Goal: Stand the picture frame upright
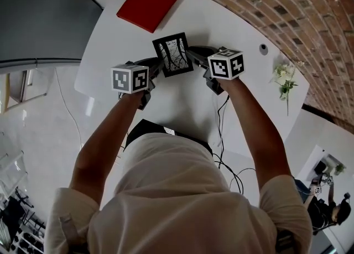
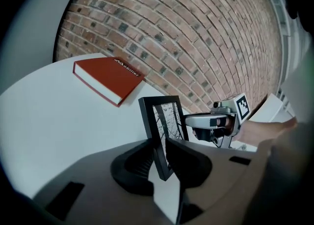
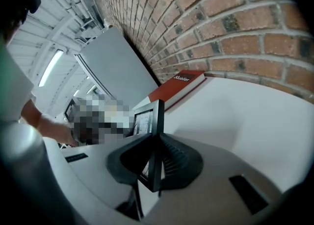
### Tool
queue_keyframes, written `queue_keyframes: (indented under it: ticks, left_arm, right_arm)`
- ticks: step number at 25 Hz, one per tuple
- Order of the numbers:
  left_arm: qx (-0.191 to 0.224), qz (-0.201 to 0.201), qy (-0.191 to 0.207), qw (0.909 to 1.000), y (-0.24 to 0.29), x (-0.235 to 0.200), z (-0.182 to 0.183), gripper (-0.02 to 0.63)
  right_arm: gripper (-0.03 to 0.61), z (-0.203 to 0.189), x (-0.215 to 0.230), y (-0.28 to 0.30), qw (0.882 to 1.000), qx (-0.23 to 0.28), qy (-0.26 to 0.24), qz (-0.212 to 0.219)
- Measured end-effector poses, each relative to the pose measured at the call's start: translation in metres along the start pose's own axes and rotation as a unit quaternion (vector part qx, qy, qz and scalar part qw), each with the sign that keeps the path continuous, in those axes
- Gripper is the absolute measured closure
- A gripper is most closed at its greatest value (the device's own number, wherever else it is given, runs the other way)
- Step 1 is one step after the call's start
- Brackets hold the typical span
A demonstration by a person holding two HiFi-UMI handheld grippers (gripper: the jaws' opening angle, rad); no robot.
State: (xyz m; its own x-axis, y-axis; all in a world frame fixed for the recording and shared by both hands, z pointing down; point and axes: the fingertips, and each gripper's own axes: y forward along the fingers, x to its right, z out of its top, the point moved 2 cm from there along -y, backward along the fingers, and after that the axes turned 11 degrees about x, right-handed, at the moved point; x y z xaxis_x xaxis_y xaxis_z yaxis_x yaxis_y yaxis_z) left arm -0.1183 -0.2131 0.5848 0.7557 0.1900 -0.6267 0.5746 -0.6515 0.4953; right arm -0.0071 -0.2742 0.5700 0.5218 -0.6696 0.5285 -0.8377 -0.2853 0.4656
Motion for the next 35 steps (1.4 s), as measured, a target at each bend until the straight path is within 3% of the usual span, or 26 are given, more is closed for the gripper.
queue_keyframes:
  ticks: [27, 35]
  left_arm:
    - [0.015, -0.041, 0.141, 0.9891, 0.027, 0.025, 0.074, 0.571]
    - [0.008, -0.045, 0.202, 0.9783, 0.038, 0.026, 0.092, 0.571]
  right_arm:
    - [0.543, 0.045, 0.019, -0.028, 0.991, 0.066, -0.095, -0.072]
    - [0.545, 0.056, 0.024, -0.028, 0.984, 0.079, -0.132, -0.093]
